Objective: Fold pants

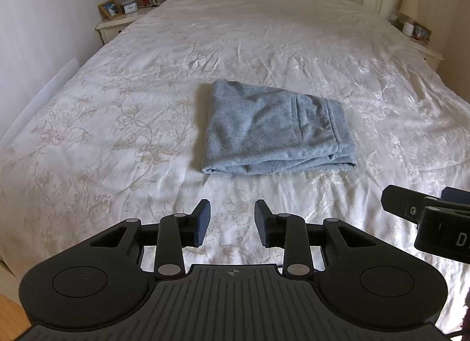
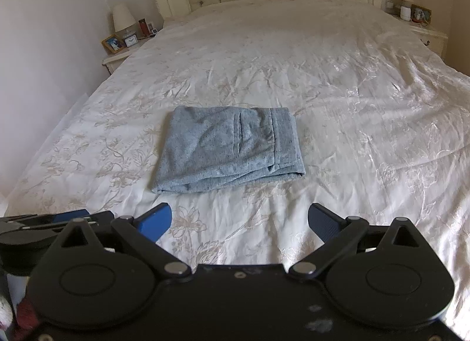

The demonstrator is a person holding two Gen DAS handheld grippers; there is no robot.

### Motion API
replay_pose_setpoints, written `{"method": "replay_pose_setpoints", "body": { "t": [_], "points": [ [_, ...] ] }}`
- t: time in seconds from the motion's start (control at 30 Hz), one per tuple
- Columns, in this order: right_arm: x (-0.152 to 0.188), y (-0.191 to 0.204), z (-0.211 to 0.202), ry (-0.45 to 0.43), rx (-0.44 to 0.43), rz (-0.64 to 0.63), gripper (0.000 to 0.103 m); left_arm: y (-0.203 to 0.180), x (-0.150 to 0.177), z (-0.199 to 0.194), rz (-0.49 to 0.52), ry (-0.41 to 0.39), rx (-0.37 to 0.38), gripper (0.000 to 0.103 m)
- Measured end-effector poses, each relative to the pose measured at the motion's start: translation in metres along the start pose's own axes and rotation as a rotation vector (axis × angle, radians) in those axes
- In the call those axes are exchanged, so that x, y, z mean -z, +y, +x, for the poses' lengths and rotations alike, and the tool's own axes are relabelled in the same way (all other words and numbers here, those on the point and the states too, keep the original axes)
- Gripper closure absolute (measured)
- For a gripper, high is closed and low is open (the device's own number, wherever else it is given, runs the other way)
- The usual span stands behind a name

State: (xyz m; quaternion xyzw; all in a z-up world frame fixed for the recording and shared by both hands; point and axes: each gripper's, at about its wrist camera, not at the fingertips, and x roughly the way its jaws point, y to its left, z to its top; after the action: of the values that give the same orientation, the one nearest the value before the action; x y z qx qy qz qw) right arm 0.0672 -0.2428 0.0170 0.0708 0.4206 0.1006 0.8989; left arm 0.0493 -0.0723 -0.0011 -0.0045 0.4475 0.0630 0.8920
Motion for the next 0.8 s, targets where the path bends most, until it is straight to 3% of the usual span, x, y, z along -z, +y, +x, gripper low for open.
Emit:
{"method": "replay_pose_setpoints", "body": {
  "t": [0.8],
  "points": [
    [-0.004, -0.009, 0.010, 0.010, -0.034, 0.000, 0.000, -0.010, 0.001, 0.005, -0.025, 0.006, -0.037, 0.071]
  ]
}}
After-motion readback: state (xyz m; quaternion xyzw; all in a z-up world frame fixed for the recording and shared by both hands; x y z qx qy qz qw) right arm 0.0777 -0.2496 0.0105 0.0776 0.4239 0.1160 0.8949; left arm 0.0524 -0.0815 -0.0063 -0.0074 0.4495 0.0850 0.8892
